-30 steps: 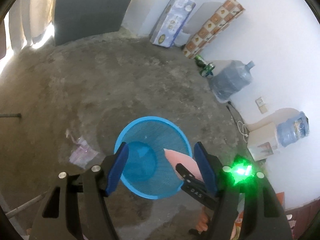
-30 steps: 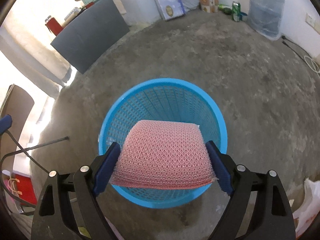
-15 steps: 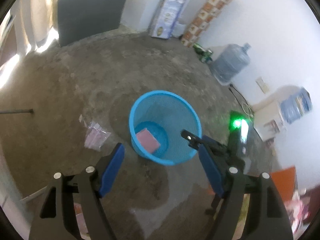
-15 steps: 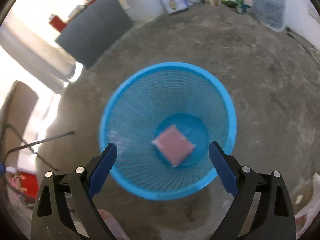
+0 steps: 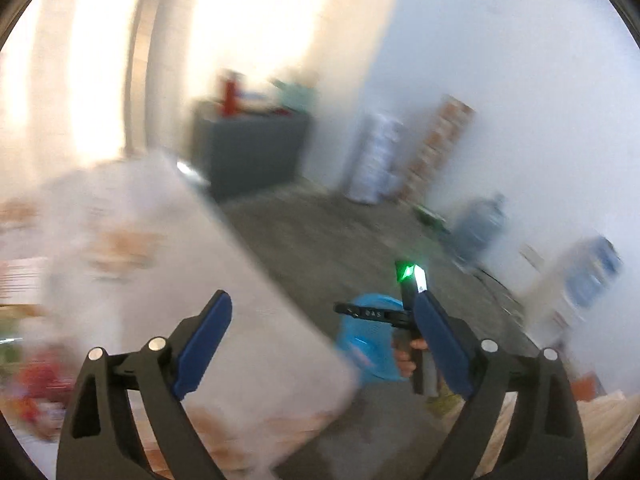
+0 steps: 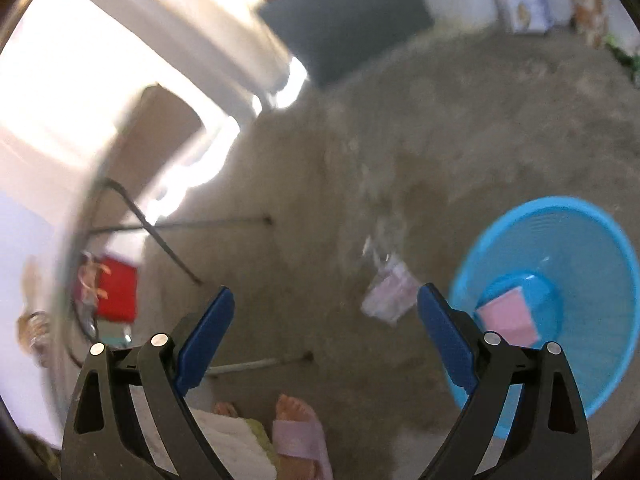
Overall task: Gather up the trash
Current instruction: 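Return both grippers to the table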
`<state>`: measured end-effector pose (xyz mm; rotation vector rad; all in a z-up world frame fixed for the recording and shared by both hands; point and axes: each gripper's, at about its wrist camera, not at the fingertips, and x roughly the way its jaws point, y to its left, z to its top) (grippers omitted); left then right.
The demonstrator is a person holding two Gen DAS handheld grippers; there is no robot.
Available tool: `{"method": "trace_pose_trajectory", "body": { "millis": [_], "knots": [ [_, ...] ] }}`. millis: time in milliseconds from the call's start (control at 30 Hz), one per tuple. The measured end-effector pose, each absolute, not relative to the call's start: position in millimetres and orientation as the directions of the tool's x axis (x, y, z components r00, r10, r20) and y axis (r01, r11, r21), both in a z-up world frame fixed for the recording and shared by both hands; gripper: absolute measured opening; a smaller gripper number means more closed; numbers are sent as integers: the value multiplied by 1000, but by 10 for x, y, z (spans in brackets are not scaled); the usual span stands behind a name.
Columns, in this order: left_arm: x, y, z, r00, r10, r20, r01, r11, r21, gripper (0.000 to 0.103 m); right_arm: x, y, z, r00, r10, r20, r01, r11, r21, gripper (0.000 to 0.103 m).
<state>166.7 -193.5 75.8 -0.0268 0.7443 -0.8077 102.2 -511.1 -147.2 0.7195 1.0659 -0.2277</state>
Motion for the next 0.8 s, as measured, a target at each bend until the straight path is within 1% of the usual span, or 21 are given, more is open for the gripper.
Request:
{"method": "trace_pose_trajectory", "body": {
  "millis": [67, 167, 267, 333, 367, 433, 467, 567, 733, 800],
  "knots": [
    [1733, -1592, 810, 521, -621, -585, 590, 758, -279, 91, 1395, -5113, -1870, 386, 217, -896, 565, 712, 416, 89],
    [1816, -1122, 855, 604, -547, -580, 500, 826, -260, 92, 1775, -5107, -2498, 260, 285, -923, 670, 635, 385, 89],
    [1900, -713, 842, 652, -478, -588, 416, 874, -250, 92, 1930, -5067, -3101, 151, 300, -942, 769, 563, 302, 89],
    [1953, -521, 805, 664, -441, -604, 374, 895, -242, 92, 1968, -5039, -3382, 90, 291, -953, 805, 542, 242, 89],
    [1986, -461, 797, 666, -428, -611, 362, 901, -238, 92, 1995, -5040, -3624, 51, 296, -954, 826, 524, 207, 89],
    [2061, -305, 765, 671, -398, -626, 335, 915, -223, 92, 1920, -5018, -3943, 4, 315, -949, 849, 500, 169, 89],
    [2100, -256, 750, 670, -391, -630, 328, 918, -221, 92, 1907, -5020, -4083, -15, 312, -950, 858, 492, 148, 89],
    [2193, -144, 679, 667, -366, -649, 300, 929, -215, 92, 1896, -5078, -4410, -29, 339, -940, 873, 468, 142, 89],
    [2316, -75, 539, 648, -340, -682, 274, 939, -207, 92, 1786, -5135, -4766, -53, 376, -925, 892, 434, 125, 89],
    [2347, -70, 501, 643, -328, -692, 264, 943, -201, 92, 1736, -5138, -4838, -73, 373, -925, 891, 441, 108, 85]
  ]
}}
